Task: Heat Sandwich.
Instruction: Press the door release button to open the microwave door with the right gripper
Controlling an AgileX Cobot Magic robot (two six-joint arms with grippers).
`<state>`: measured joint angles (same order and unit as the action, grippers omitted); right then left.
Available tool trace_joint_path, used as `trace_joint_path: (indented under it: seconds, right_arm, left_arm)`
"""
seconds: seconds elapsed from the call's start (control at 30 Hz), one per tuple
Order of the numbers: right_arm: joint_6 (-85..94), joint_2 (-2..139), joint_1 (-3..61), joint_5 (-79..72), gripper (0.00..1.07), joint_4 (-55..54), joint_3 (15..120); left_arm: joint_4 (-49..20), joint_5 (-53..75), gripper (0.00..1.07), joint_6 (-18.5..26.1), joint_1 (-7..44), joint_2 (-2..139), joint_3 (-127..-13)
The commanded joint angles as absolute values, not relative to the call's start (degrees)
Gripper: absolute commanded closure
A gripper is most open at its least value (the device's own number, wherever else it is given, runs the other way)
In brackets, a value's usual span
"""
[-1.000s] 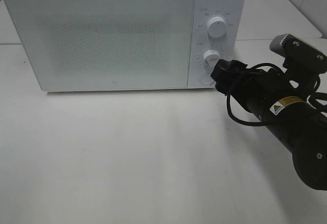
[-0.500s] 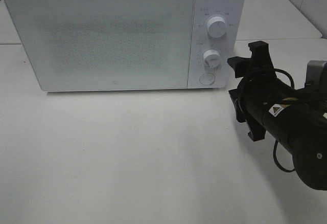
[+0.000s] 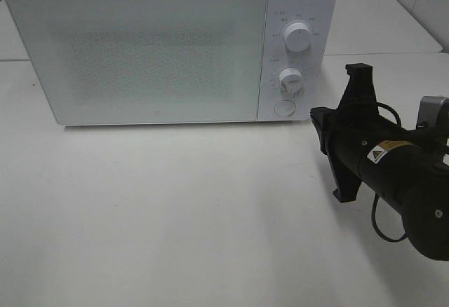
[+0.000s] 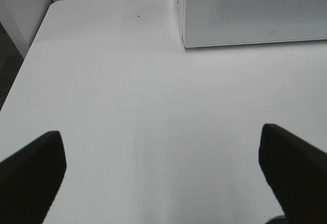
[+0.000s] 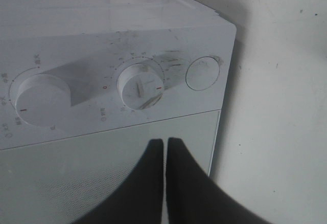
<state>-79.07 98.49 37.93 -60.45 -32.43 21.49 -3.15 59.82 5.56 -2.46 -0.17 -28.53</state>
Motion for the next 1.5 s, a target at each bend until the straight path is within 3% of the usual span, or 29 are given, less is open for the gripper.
trace_joint_path:
  seconds: [0.03,0.5,1.0,1.5]
  right_arm:
    - [-79.6,98.3,38.1,-59.0,1.07,-32.4,21.4]
    - [-80.0,100.0,37.5,-55.5,1.07,-34.1,22.6]
    - [-82.3,108.5,35.5,-51.5,1.07,-30.5,31.6]
    - [-83.0,112.5,29.9,-46.7,1.07,-26.0,39.3]
  left_arm:
    - [-3.2,59.3,0.1,5.5,-2.7,-1.7,-28.3]
    - [-3.2,59.3,0.1,5.5,-2.7,-1.7,-28.3]
    - [-3.2,59.3,0.1,5.5,-2.7,-1.7,-28.3]
    - [-3.2,59.3,0.1,5.5,-2.7,-1.7,-28.3]
